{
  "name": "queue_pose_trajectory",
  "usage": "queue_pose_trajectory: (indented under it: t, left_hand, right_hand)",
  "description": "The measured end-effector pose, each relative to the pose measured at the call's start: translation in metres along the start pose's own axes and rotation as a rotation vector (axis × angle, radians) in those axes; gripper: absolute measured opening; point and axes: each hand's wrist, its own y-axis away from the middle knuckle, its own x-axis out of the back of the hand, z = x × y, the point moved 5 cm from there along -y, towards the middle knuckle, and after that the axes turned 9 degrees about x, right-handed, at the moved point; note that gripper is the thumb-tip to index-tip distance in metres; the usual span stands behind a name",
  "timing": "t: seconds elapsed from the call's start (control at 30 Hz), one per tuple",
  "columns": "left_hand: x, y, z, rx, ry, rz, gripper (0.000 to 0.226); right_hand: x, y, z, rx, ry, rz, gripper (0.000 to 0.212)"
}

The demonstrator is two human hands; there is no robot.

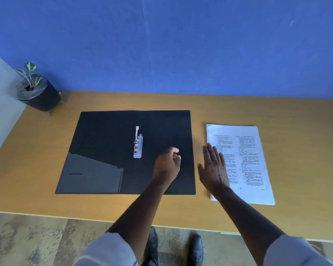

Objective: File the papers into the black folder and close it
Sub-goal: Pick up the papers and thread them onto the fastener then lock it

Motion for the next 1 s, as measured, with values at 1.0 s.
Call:
queue_pose_trajectory:
  t: [1.0]
  left_hand:
    - [-0.11, 0.037, 0.098, 0.359, -0.253, -0.084, 0.036]
  right_hand:
    - [0.058, 0.048, 0.177, -0.416, -0.075, 0.006, 0.042]
